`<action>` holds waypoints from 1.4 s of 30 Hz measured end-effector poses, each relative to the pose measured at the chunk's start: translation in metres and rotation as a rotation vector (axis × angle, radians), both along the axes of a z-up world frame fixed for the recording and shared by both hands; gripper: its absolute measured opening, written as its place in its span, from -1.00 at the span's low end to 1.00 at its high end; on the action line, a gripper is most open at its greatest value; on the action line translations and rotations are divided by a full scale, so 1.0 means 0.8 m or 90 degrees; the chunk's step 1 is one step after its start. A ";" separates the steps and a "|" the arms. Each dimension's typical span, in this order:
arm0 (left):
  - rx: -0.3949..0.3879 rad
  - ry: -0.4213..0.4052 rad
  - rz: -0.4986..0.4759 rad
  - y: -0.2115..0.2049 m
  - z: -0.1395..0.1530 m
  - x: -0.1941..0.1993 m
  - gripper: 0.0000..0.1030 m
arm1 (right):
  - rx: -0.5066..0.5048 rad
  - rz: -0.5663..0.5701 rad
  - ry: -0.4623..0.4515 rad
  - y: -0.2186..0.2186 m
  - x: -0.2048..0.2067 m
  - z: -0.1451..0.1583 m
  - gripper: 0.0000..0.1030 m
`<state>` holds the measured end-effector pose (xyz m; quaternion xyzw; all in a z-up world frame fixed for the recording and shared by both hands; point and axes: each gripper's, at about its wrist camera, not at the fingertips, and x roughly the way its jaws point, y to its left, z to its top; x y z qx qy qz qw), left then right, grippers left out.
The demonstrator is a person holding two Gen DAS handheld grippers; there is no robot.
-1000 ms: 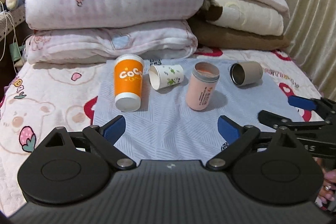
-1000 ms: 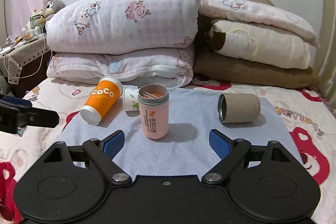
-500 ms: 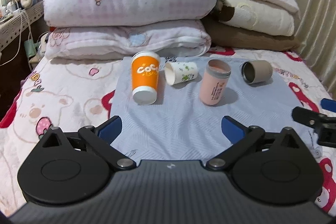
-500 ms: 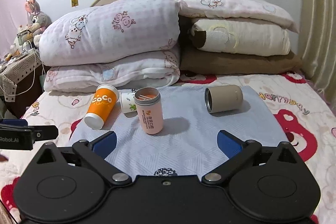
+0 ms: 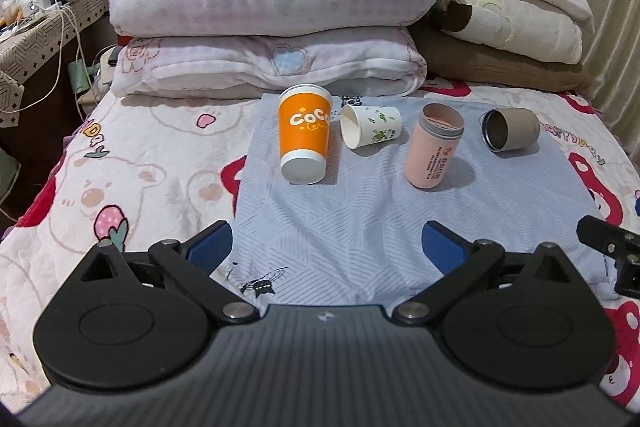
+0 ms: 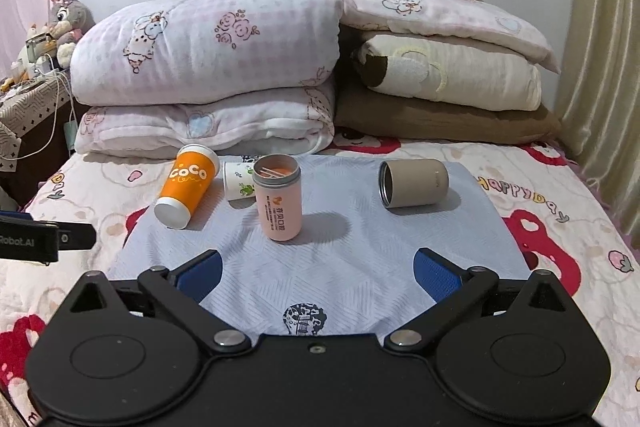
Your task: Flip cup upright
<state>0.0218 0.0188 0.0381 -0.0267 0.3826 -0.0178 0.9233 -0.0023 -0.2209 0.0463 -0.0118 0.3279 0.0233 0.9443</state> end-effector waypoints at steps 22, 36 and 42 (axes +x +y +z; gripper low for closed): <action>0.032 0.009 0.012 0.006 -0.004 -0.006 0.99 | -0.004 -0.030 0.012 0.008 0.000 0.000 1.00; 0.027 0.013 0.012 0.005 -0.004 -0.008 0.99 | -0.009 -0.035 0.018 0.005 0.000 0.000 1.00; 0.026 0.014 0.010 0.005 -0.004 -0.008 0.99 | -0.011 -0.036 0.018 0.005 0.001 0.000 1.00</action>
